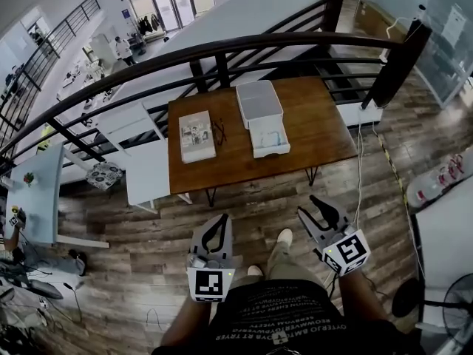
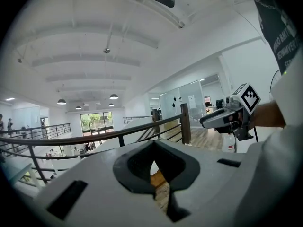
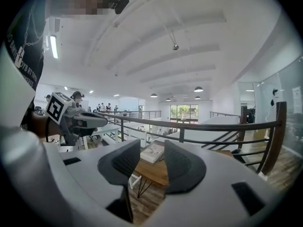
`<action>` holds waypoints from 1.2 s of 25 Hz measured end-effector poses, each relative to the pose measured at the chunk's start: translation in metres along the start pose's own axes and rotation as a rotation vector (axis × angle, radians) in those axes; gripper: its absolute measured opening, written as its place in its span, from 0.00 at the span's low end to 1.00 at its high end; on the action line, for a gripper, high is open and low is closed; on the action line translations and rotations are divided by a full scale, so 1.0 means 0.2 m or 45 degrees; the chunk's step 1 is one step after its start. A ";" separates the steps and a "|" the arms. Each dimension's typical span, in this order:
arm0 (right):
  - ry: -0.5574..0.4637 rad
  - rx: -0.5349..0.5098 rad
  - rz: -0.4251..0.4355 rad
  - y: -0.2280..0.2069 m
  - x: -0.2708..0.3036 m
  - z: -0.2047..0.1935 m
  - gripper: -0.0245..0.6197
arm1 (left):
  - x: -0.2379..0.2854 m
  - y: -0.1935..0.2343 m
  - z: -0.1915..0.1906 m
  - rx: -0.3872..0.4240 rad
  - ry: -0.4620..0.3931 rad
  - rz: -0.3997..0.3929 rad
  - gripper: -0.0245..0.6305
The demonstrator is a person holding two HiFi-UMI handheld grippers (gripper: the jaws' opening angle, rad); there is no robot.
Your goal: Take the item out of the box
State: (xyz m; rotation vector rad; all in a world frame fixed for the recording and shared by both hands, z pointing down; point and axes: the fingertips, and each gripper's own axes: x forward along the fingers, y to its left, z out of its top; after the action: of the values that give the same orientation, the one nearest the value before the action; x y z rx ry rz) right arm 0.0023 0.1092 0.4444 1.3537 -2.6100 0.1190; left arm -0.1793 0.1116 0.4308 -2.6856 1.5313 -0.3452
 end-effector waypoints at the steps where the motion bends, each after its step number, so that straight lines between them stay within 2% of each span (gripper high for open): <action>1: 0.002 0.002 -0.001 -0.03 0.01 0.00 0.28 | 0.03 0.00 0.00 0.000 0.003 -0.004 0.05; 12: 0.020 -0.010 -0.002 -0.24 0.17 0.01 0.28 | 0.35 0.01 0.02 -0.011 0.001 -0.062 0.05; 17: 0.036 -0.007 -0.010 -0.32 0.23 0.00 0.28 | 0.48 0.03 0.05 0.012 -0.060 -0.075 0.05; 20: 0.049 -0.008 -0.012 -0.38 0.26 0.00 0.28 | 0.55 0.03 0.03 -0.031 -0.030 -0.076 0.05; 25: 0.077 0.007 -0.010 -0.47 0.31 -0.02 0.28 | 0.68 0.03 0.00 -0.042 0.017 -0.091 0.05; 30: 0.096 0.009 -0.017 -0.58 0.34 -0.05 0.28 | 0.79 0.01 0.00 -0.032 0.016 -0.104 0.05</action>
State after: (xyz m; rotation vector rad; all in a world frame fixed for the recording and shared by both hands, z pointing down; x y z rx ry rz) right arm 0.0590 -0.0108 0.4669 1.3418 -2.5406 0.1735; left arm -0.1039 -0.0243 0.4582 -2.7764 1.4423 -0.3488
